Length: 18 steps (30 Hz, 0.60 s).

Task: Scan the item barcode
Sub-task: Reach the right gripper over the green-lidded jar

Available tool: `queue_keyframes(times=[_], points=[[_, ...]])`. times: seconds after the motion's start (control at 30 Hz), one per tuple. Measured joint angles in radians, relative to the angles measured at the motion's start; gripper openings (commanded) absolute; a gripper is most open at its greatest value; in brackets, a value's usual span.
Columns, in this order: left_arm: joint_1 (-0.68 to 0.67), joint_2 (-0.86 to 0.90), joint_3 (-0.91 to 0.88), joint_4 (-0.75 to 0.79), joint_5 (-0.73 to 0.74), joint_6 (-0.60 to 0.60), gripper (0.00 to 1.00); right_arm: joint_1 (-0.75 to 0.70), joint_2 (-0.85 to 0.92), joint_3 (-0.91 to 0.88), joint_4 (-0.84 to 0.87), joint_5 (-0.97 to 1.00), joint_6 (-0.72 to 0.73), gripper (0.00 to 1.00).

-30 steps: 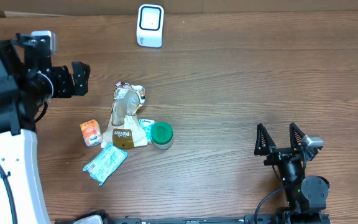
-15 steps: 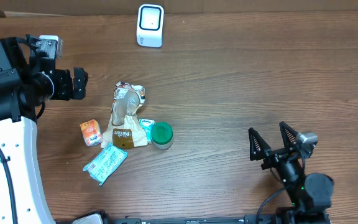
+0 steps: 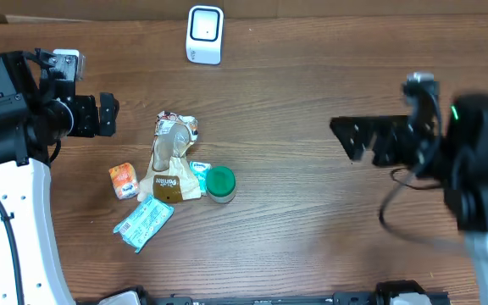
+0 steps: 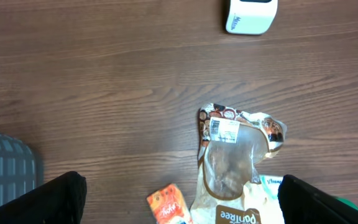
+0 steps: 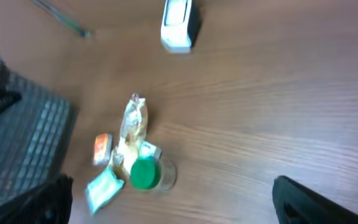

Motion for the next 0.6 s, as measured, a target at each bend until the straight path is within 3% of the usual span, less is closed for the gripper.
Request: queue_keyframes(times=[0.17,0.27,0.4,0.6], points=[[0.000,0.000,0.000,0.000,0.000,0.000,1.00,0.186,0.355,0.169,-0.053,-0.003,-0.017,1.00],[0.000,0.000,0.000,-0.001,0.000,0.000,1.00,0.322,0.526,0.174,0.047,-0.023,0.003,1.00],[0.000,0.000,0.000,0.000,0.000,0.000,0.99,0.390,0.635,0.174,0.145,-0.051,0.050,0.96],[0.000,0.000,0.000,-0.001,0.000,0.000,1.00,0.566,0.714,0.175,0.123,0.229,0.132,0.96]])
